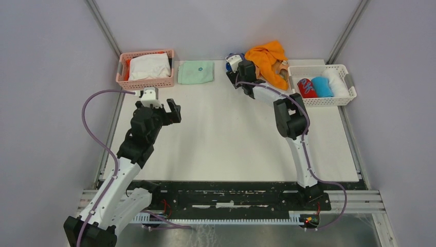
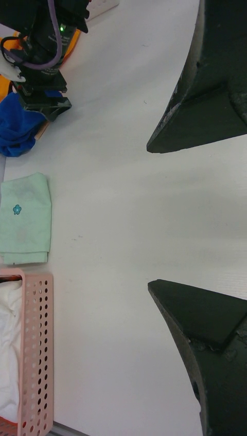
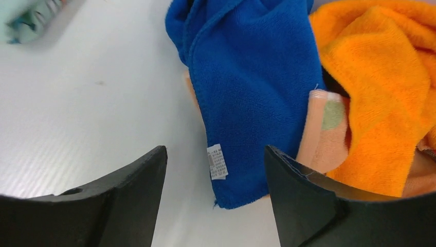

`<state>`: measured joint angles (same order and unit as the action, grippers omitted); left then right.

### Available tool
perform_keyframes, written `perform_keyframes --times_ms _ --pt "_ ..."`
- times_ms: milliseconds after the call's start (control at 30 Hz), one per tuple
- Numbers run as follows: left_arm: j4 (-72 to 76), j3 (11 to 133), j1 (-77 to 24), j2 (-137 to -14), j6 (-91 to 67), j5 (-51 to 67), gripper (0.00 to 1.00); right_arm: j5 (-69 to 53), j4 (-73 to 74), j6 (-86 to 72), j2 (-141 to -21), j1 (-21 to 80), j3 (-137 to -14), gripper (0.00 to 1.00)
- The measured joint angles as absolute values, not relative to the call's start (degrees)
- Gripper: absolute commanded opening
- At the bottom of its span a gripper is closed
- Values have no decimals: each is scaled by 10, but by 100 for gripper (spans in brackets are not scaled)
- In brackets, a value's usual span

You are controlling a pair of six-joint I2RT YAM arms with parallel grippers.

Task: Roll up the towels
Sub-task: Pick up the towel at the corner of the board.

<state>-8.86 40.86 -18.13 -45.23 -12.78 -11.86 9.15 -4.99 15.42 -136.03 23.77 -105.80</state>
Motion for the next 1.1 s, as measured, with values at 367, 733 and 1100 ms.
perform_keyframes --times_ms 367,733,1100 --pt "-89 409 -181 -456 -128 -118 99 196 -33 221 -1452 239 -1162 51" --pt "-89 409 -181 -455 -128 -118 99 203 -11 241 -1458 238 -1198 0" --pt "-89 409 -181 -431 -128 -118 99 97 3 191 -1268 240 -1199 0"
